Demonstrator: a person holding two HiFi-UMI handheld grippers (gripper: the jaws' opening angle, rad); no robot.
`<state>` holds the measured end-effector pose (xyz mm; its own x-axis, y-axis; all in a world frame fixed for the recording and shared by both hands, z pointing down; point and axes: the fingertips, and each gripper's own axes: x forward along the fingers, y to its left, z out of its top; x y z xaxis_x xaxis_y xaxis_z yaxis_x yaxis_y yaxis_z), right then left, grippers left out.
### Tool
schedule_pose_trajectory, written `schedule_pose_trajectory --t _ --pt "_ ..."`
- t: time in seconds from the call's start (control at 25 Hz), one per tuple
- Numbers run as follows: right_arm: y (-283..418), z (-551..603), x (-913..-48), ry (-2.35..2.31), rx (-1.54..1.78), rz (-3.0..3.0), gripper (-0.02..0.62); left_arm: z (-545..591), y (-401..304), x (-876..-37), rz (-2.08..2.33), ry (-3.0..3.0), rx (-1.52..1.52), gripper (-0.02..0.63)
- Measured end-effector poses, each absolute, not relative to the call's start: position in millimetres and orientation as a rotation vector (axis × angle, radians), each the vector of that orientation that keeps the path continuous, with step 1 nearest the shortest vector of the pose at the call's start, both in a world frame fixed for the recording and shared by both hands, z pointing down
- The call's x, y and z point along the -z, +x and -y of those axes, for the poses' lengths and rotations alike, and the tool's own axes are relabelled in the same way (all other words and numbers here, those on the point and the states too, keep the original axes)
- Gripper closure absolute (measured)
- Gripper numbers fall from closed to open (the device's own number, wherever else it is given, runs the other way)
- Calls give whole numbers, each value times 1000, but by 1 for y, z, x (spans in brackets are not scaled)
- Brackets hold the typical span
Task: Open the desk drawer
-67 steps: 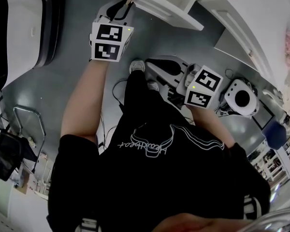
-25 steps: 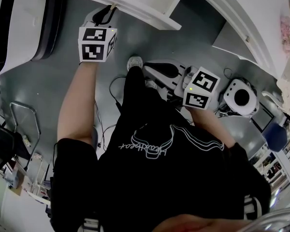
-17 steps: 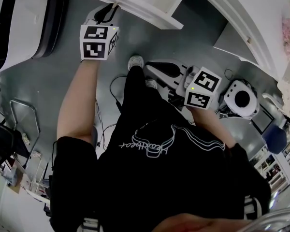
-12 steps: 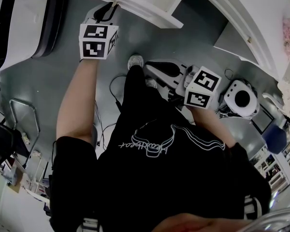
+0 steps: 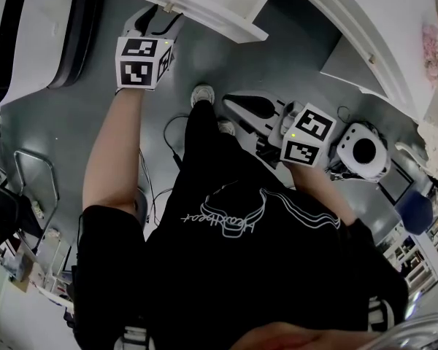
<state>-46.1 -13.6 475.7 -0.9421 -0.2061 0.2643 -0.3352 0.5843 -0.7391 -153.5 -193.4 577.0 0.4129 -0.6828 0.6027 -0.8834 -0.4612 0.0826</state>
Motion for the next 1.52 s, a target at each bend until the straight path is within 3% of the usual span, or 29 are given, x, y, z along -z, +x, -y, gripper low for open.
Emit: schedule_pose_trajectory --t 0.28,0.44,1.08,1.24,1.44,1.52 --pt "-27 -4 -451 477 -1143 2684 589 153 -143 -522 1334 2331 -616 359" --pt "-17 -12 -419 482 -1076 2743 591 114 -126 -474 1266 2302 -416 360" --pt "16 -78 -221 479 -659 3014 589 -61 -45 -250 1045 2442 -9 375" --pt "24 -97 -182 449 -551 3056 589 -87 -35 -201 1038 2483 112 509" --pt "34 -117 -148 442 -492 3096 590 -116 -18 -165 1059 2555 123 600" --pt "36 -121 -131 445 -451 3125 591 -120 -17 -150 1087 2614 88 601"
